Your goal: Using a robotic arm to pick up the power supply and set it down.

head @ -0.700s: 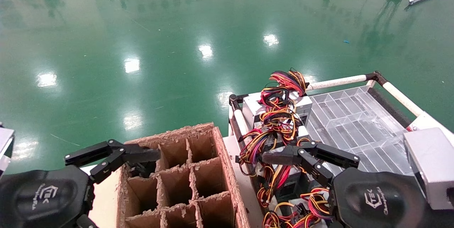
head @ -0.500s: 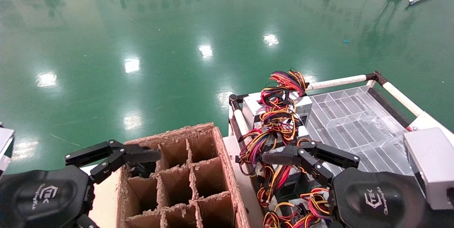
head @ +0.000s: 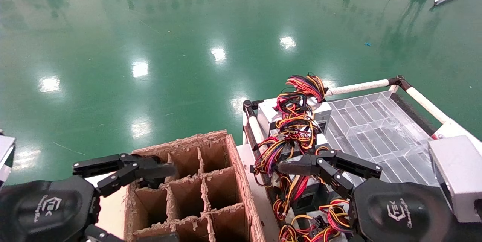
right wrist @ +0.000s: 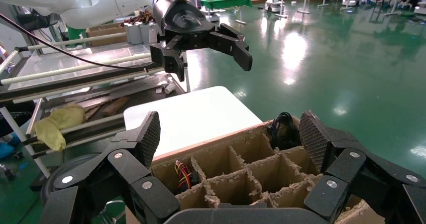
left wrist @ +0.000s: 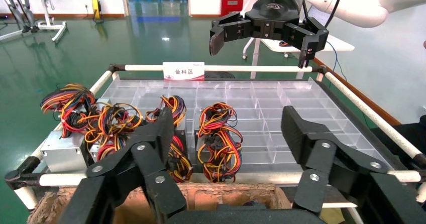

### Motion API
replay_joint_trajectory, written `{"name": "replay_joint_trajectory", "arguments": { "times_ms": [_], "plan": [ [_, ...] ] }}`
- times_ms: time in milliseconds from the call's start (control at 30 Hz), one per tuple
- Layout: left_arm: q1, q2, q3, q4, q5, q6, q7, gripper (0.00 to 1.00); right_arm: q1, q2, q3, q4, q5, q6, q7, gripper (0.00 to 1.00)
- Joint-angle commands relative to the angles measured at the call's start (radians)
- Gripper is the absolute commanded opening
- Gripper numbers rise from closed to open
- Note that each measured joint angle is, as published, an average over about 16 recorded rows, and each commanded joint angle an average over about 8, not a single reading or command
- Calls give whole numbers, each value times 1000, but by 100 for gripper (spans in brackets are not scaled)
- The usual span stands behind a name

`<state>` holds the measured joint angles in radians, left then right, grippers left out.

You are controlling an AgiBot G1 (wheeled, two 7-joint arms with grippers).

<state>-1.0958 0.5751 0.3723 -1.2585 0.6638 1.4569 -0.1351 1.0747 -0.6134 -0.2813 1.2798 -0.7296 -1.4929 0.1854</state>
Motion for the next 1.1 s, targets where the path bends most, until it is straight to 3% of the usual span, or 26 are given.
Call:
{"name": "replay_joint_trajectory", "arguments": {
  "times_ms": [33, 300, 567, 867, 933, 1100],
  "plan": [
    [0, 0, 0, 0, 0, 0, 0, 0, 1, 1, 0, 1, 1, -1, 1, 100],
    [0, 0, 0, 0, 0, 0, 0, 0, -12, -25, -31, -2, -52, 21, -3, 100],
    [0, 0, 0, 0, 0, 0, 0, 0, 12, -85, -119, -6, -214, 45, -3, 100],
    [0, 0, 0, 0, 0, 0, 0, 0, 110, -147, -216, 13, -421, 38, 8, 100],
    [0, 0, 0, 0, 0, 0, 0, 0, 133, -162, -232, 20, -461, 38, 1, 84],
    [0, 0, 0, 0, 0, 0, 0, 0, 186, -202, -268, 28, -557, 40, -35, 22]
  ]
}}
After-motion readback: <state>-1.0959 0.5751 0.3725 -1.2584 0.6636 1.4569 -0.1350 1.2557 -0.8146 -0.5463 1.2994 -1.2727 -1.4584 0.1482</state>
